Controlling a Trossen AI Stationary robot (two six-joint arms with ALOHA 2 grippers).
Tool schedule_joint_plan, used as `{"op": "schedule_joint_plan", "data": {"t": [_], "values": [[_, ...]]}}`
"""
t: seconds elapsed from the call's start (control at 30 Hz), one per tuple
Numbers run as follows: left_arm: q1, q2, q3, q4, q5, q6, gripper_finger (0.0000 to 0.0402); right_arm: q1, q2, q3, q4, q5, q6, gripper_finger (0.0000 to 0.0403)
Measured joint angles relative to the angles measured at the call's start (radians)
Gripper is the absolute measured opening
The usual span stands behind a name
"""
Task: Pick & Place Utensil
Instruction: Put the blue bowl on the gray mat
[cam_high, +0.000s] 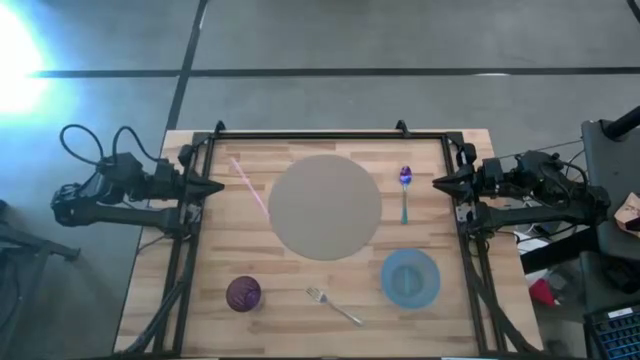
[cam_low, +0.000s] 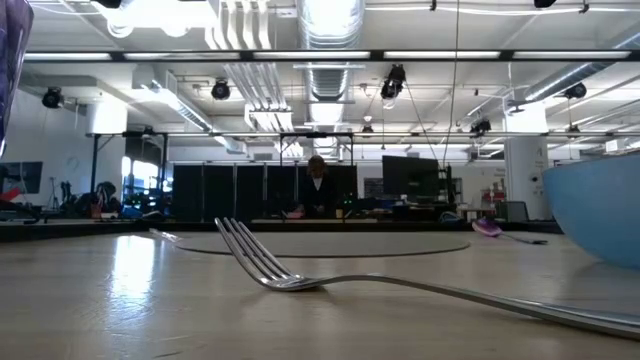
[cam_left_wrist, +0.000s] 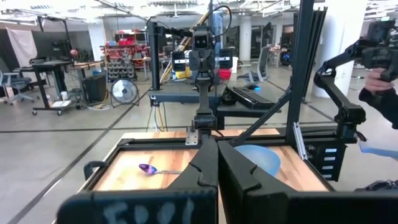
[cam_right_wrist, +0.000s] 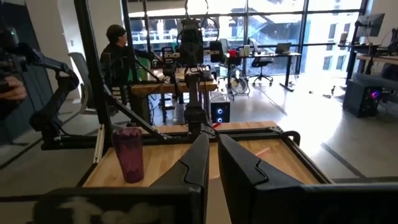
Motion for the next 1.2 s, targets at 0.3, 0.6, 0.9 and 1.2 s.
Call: {"op": "schedule_joint_plan", "data": {"t": [0.3, 0.6, 0.9, 1.2], "values": [[0.000, 0.036, 0.000, -0.003, 0.000, -0.001, 0.0000, 0.000, 0.006, 0.000, 0.004, -0.001, 0.034, 0.0034], [0.000, 0.061, -0.001, -0.002, 0.000, -0.029, 0.0000, -0.001, 0.030, 0.000, -0.001, 0.000, 0.013, 0.0042], [0.000, 0.064, -0.001, 0.001, -0.031, -0.026, 0.0000, -0.001, 0.157, 0.061, -0.065, 0.002, -0.020, 0.0129], [0.000, 0.067, -0.001, -0.012, -0.031, -0.042, 0.0000, -0.001, 0.324, 0.225, -0.414, 0.001, -0.080, 0.0187]]}}
